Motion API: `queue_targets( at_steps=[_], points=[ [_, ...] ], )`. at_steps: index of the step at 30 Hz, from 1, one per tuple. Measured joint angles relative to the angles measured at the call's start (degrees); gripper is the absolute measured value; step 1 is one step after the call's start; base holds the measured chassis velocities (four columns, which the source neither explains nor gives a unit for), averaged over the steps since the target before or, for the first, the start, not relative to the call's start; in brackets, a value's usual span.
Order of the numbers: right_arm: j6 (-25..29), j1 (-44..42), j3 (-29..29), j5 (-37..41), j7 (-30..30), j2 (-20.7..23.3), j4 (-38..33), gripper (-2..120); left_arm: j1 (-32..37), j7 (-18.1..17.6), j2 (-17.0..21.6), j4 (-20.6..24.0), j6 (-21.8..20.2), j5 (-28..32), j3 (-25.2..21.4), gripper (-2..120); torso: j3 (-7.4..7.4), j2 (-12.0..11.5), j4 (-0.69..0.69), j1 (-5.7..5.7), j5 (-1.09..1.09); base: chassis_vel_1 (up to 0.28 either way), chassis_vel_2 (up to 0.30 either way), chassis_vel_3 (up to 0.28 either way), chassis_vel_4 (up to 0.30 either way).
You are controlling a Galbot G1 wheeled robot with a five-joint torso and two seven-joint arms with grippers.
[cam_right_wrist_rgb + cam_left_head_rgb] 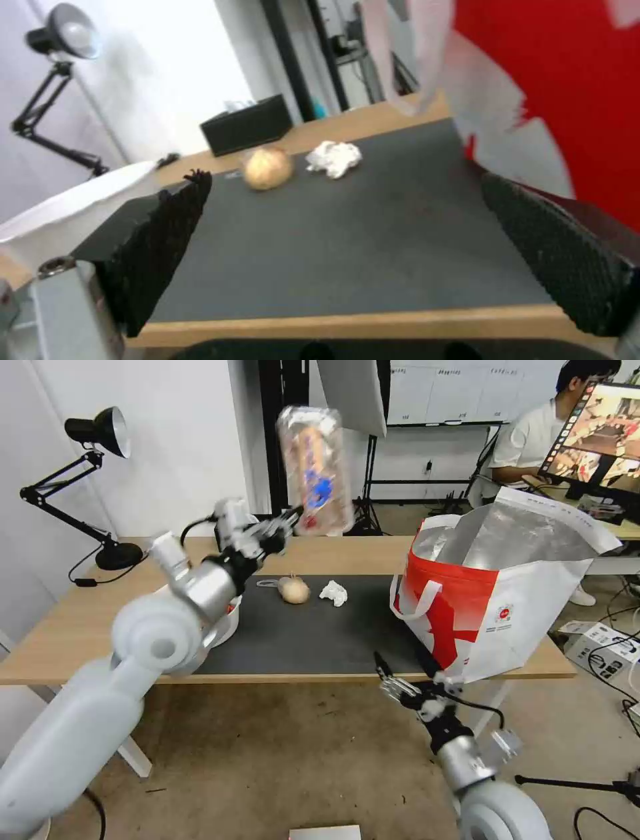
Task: Pick up the trash from the table and place it into the takeout bag.
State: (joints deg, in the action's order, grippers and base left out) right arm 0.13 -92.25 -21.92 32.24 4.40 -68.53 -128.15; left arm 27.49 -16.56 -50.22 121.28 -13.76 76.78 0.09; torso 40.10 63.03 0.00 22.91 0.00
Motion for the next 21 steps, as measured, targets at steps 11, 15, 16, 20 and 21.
queue_targets(
  at_steps=[11, 15, 16, 20, 21],
  points=[
    [8.1, -9.5, -5.9, -15.4, -1.7, -8.8, 0.2, 100, -17.1, -1.5, -13.7, -12.6, 2.9, -7.8, 19.0, 0, 0.00, 0.0, -0.01, 0.01, 0.01, 0.000, 0.000, 0.000, 0.000],
    [11.4, -11.0, -7.6, -21.4, -2.7, -10.0, 2.2, 100, -20.0, -2.2, -16.3, -15.3, 3.4, -9.3, 21.8, 0, 0.00, 0.0, 0.01, 0.01, 0.01, 0.000, 0.000, 0.000, 0.000],
    [11.4, -11.0, -7.6, -21.4, -2.7, -10.0, 2.2, 100, -20.0, -2.2, -16.3, -15.3, 3.4, -9.3, 21.8, 0, 0.00, 0.0, 0.01, 0.01, 0.01, 0.000, 0.000, 0.000, 0.000],
    [13.3, -12.5, -8.1, -24.5, -3.2, -11.3, 3.3, 100, -21.6, -3.3, -19.1, -17.9, 3.6, -11.2, 24.6, 0, 0.00, 0.0, -0.01, 0.01, 0.01, 0.000, 0.000, 0.000, 0.000],
    [13.7, -12.7, -8.1, -25.3, -3.4, -11.6, 3.6, 100, -21.7, -3.4, -19.8, -18.4, 3.6, -11.8, 25.4, 0, 0.00, 0.0, 0.00, 0.01, 0.01, 0.000, 0.000, 0.000, 0.000]
  ],
)
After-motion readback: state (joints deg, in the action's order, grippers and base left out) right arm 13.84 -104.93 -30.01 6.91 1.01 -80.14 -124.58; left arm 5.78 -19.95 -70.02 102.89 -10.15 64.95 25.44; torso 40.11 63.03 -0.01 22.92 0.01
